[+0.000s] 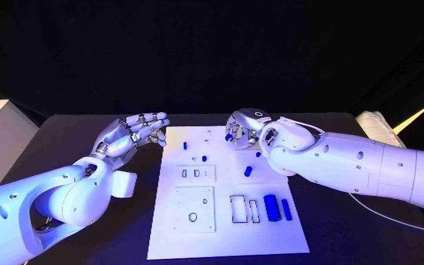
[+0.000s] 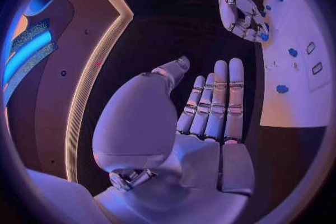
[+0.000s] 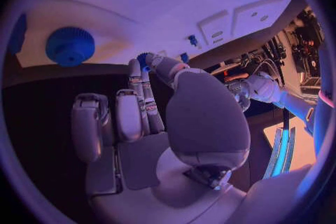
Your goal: Assemble the parts on the task board
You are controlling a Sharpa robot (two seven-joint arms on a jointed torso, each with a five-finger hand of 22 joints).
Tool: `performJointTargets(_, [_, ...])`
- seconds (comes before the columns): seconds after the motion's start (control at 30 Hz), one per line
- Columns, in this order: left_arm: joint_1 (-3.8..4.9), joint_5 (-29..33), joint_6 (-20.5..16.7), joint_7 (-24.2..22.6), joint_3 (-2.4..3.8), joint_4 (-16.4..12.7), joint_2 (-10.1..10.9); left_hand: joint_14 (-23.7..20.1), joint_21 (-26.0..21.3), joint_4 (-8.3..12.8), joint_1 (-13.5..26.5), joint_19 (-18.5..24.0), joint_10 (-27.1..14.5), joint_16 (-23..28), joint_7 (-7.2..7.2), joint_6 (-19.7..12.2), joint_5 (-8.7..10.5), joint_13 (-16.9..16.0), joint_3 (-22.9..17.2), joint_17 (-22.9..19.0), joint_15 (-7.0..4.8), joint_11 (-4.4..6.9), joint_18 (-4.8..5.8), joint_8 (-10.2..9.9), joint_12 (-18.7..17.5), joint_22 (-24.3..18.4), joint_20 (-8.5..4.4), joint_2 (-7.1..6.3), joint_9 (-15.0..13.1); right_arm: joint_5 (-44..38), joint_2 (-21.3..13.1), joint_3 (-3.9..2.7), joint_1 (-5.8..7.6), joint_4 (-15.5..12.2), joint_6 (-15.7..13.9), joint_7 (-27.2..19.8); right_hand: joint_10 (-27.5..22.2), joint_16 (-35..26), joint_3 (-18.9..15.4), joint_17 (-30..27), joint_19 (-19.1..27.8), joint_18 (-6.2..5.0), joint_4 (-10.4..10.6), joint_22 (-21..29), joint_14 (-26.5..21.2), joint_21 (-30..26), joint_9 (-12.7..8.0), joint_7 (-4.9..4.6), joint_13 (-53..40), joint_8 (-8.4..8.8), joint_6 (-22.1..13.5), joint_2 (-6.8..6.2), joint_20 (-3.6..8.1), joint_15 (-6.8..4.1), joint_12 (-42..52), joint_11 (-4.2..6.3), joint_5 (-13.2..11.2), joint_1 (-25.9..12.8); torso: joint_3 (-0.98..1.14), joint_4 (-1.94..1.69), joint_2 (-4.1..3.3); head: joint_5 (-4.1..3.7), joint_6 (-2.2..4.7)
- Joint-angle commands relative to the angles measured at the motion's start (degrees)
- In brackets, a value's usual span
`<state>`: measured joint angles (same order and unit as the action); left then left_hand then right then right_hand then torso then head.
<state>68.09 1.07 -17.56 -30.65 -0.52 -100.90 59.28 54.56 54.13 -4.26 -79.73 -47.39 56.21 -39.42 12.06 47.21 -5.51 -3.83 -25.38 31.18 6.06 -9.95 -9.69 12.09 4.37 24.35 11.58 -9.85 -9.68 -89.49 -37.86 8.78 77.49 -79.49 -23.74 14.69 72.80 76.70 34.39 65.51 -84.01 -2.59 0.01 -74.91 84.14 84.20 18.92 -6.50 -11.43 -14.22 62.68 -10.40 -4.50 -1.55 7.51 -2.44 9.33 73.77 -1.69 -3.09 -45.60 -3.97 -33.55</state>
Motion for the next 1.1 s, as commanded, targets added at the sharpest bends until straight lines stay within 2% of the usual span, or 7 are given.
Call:
performJointTargets(0.03, [0.14,0.03,1.11,-0.13,0.05,-0.08,-0.09,-0.33,0.38,-0.09,-0.10,0.48,-0.25,-0.34,1.54,-0.49,0.04,-0.02,-0.33,0.07,0.05,-0.20,-0.78,-0.16,-0.24,0.05,-0.11,0.50,0.07,-2.02,1.10,-0.07,0.04,0.88,-3.30,1.94,0.28,0.17,0.13,-0.08,-2.26,0.69,-0.24,-6.35,1.46,0.15,3.31,0.19,0.02,-0.76,0.22,0.93,0.42,-0.38,-0.12,-0.04,0.28,0.74,-0.09,-0.17,-0.12,-0.12,0.14])
performJointTargets(0.17, [0.18,0.03,1.24,-0.09,0.05,-0.07,-0.11,-0.33,0.38,-0.09,-0.10,0.48,-0.25,-0.34,1.54,-0.49,0.04,-0.02,-0.33,0.07,0.05,-0.20,-0.78,-0.16,-0.24,0.05,-0.11,0.50,0.07,-2.73,3.09,-0.14,0.08,2.58,-4.21,2.38,0.09,0.23,0.20,-0.02,-2.24,0.69,-0.47,-6.36,1.45,0.15,3.58,0.07,-0.11,-0.79,-0.06,0.83,0.40,-0.33,-0.31,-0.11,0.36,0.90,-0.10,-0.14,-0.15,-0.16,0.20])
performJointTargets(0.37, [0.29,0.03,1.41,-0.07,0.04,-0.04,-0.31,-0.38,0.49,0.00,-0.18,0.56,-0.26,-0.40,1.54,-0.49,0.03,-0.03,-0.41,0.07,0.05,-0.20,-0.79,-0.17,-0.24,0.11,-0.10,0.49,0.08,-3.45,5.54,-0.16,0.07,4.91,-5.23,2.71,0.05,0.24,0.28,-0.03,-2.22,0.69,-0.61,-6.36,1.44,0.14,3.74,0.02,-0.19,-0.84,-0.14,0.83,0.39,-0.30,-0.38,-0.13,0.51,1.02,-0.25,-0.48,-0.28,-0.34,0.48])
performJointTargets(0.47, [0.36,0.03,1.46,-0.02,0.04,0.01,-0.42,-0.38,0.49,0.00,-0.18,0.56,-0.26,-0.40,1.54,-0.49,0.03,-0.03,-0.41,0.07,0.05,-0.20,-0.79,-0.17,-0.24,0.11,-0.10,0.49,0.08,-3.63,6.66,-0.17,0.00,5.96,-5.59,2.76,0.04,0.24,0.31,-0.04,-2.21,0.69,-0.69,-6.36,1.44,0.14,3.82,0.00,-0.23,-0.86,-0.17,0.79,0.38,-0.30,-0.41,-0.15,0.58,1.08,-0.15,-0.47,-0.25,-0.21,0.45])
performJointTargets(0.67, [0.57,0.03,1.48,0.03,0.04,0.00,-0.48,-0.38,0.49,0.00,-0.18,0.56,-0.26,-0.40,1.54,-0.49,0.03,-0.03,-0.41,0.07,0.05,-0.20,-0.79,-0.17,-0.24,0.11,-0.10,0.49,0.08,-3.78,8.63,-0.17,-0.24,8.12,-5.79,2.62,0.01,0.24,0.29,-0.06,-2.16,0.67,-0.74,-6.28,1.43,0.08,3.92,-0.06,-0.29,-0.87,-0.27,0.70,0.37,-0.27,-0.46,-0.20,0.65,1.06,-0.43,-0.66,-0.36,-0.36,0.46])
performJointTargets(0.97, [0.81,0.03,1.53,0.08,0.04,0.00,-0.61,-0.38,0.49,0.00,-0.18,0.56,-0.26,-0.40,1.54,-0.49,0.03,-0.03,-0.41,0.07,0.05,-0.20,-0.79,-0.17,-0.24,0.11,-0.10,0.49,0.08,-3.54,10.25,-0.17,-1.04,9.93,-4.64,2.14,-0.01,0.29,0.22,-0.02,-2.17,0.68,-0.72,-6.33,1.43,0.11,4.06,-0.10,-0.38,-0.90,-0.36,0.59,0.34,-0.22,-0.52,-0.25,0.46,0.90,-0.26,-0.63,-0.35,-0.02,0.32])
performJointTargets(1.1, [0.87,0.03,1.52,0.11,0.04,-0.03,-0.55,-0.38,0.49,0.00,-0.18,0.56,-0.26,-0.40,1.54,-0.49,0.03,-0.03,-0.41,0.07,0.05,-0.20,-0.79,-0.17,-0.24,0.11,-0.10,0.49,0.08,-3.43,10.75,-0.17,-1.38,10.51,-4.19,2.11,0.00,0.26,0.20,-0.08,-2.15,0.67,-0.71,-6.31,1.42,0.09,4.12,-0.10,-0.42,-0.91,-0.39,0.58,0.33,-0.21,-0.53,-0.26,0.35,0.85,-0.32,-0.70,-0.36,0.21,0.31])
